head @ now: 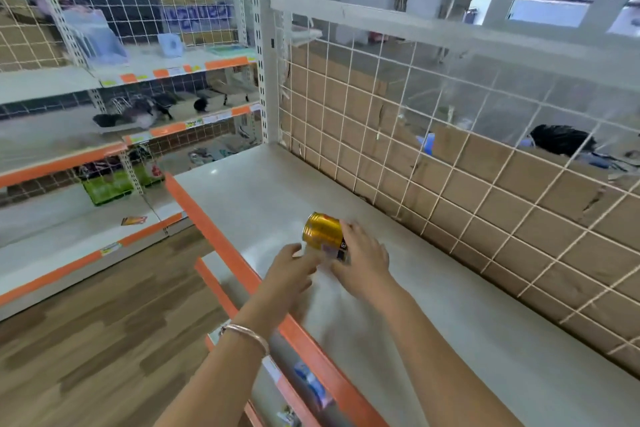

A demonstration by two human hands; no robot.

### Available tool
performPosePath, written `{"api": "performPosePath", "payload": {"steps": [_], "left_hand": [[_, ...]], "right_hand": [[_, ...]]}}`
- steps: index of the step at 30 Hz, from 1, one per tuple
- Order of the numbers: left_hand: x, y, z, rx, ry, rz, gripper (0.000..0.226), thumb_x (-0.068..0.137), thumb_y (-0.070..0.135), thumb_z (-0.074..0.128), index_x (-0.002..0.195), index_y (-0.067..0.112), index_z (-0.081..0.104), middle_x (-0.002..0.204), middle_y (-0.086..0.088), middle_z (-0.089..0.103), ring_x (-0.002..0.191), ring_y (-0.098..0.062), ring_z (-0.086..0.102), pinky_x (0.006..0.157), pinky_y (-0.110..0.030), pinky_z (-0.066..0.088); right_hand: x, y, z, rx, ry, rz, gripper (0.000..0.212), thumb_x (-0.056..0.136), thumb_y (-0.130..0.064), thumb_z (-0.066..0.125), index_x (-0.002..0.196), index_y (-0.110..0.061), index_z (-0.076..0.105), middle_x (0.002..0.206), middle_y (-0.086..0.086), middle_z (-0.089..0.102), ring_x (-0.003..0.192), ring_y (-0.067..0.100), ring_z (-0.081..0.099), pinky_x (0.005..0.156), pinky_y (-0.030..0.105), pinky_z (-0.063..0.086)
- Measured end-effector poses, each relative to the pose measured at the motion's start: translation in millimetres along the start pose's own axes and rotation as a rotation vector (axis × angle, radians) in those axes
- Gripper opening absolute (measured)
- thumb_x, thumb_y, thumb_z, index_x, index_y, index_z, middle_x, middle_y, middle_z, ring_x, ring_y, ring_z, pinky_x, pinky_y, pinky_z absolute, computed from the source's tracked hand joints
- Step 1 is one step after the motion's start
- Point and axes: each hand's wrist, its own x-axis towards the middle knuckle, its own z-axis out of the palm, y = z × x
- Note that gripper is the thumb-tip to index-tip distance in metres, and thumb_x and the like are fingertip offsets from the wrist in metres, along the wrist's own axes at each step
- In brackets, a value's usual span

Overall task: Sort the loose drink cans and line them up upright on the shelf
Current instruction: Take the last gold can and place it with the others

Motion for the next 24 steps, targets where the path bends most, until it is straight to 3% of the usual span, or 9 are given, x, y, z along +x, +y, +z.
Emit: {"api": "performPosePath", "payload": {"steps": [3,5,8,11,14,16,18,24], "left_hand": [[20.7,7.9,-5.5,-0.066,0.023,-0.024,0.064,0.088,0.017,0.061,0.143,0.015,0.028,0.118,-0.009,0.05,0.106,-0.022,0.053,0.092,-0.036,0.046],[32.0,12.1,-6.1,-0.092,0.037,-0.038,0.066,0.088,0.017,0.06,0.144,0.013,0.025,0.123,-0.012,0.047,0.106,-0.023,0.053,0.089,-0.035,0.048],[37.6,14.6,0.1,-0.134,0.015,-0.072,0.055,0.09,0.015,0.056,0.138,0.012,0.03,0.106,-0.01,0.052,0.082,-0.015,0.057,0.07,-0.026,0.051],[36.5,13.8,4.9,-0.176,-0.019,-0.092,0.034,0.09,0.009,0.055,0.12,0.01,0.039,0.09,-0.009,0.054,0.072,-0.017,0.06,0.046,-0.019,0.05],[42.5,11.3,5.4,-0.2,-0.032,-0.105,0.037,0.088,0.006,0.055,0.123,-0.005,0.046,0.091,-0.019,0.058,0.066,-0.022,0.061,0.04,-0.017,0.046],[42.9,9.7,9.1,-0.206,-0.054,-0.107,0.04,0.087,0.006,0.057,0.124,-0.005,0.047,0.099,-0.023,0.06,0.072,-0.026,0.063,0.045,-0.02,0.049],[41.3,9.1,15.3,-0.243,-0.104,-0.108,0.044,0.086,0.006,0.061,0.126,-0.003,0.046,0.112,-0.024,0.06,0.088,-0.031,0.066,0.06,-0.029,0.055],[24.1,19.1,56.5,-0.139,-0.291,0.052,0.048,0.082,0.002,0.064,0.125,0.013,0.046,0.116,-0.009,0.058,0.1,-0.022,0.062,0.073,-0.029,0.053]], "right_hand": [[4.1,5.9,3.8,0.116,0.172,0.025,0.051,0.082,-0.03,0.056,0.132,-0.029,0.05,0.132,-0.003,0.051,0.122,0.023,0.04,0.097,0.033,0.028],[9.1,7.3,3.6,0.328,0.212,0.113,0.042,0.082,-0.027,0.058,0.124,-0.027,0.056,0.117,-0.003,0.055,0.116,0.02,0.043,0.094,0.031,0.031],[19.5,8.9,7.1,0.552,0.045,0.276,0.049,0.087,-0.037,0.063,0.131,-0.02,0.051,0.124,0.004,0.051,0.121,0.023,0.046,0.103,0.041,0.038],[18.5,6.8,9.1,0.689,-0.172,0.3,0.046,0.087,-0.046,0.061,0.121,-0.015,0.058,0.11,0.0,0.064,0.102,0.015,0.059,0.086,0.027,0.046],[15.2,7.3,6.6,0.785,-0.184,0.316,0.04,0.083,-0.042,0.068,0.112,-0.015,0.061,0.096,-0.003,0.068,0.089,0.01,0.062,0.078,0.024,0.047],[10.8,11.0,4.1,0.832,-0.17,0.358,0.039,0.08,-0.037,0.073,0.111,-0.016,0.061,0.102,0.001,0.067,0.092,0.013,0.064,0.085,0.028,0.05],[4.2,15.8,-1.6,0.877,-0.133,0.411,0.04,0.079,-0.032,0.074,0.113,-0.015,0.061,0.105,0.004,0.067,0.096,0.017,0.065,0.088,0.031,0.052],[-26.4,38.1,-35.9,0.896,-0.001,0.463,0.033,0.08,-0.026,0.073,0.109,-0.018,0.059,0.105,0.004,0.067,0.094,0.016,0.063,0.072,0.021,0.048]]}}
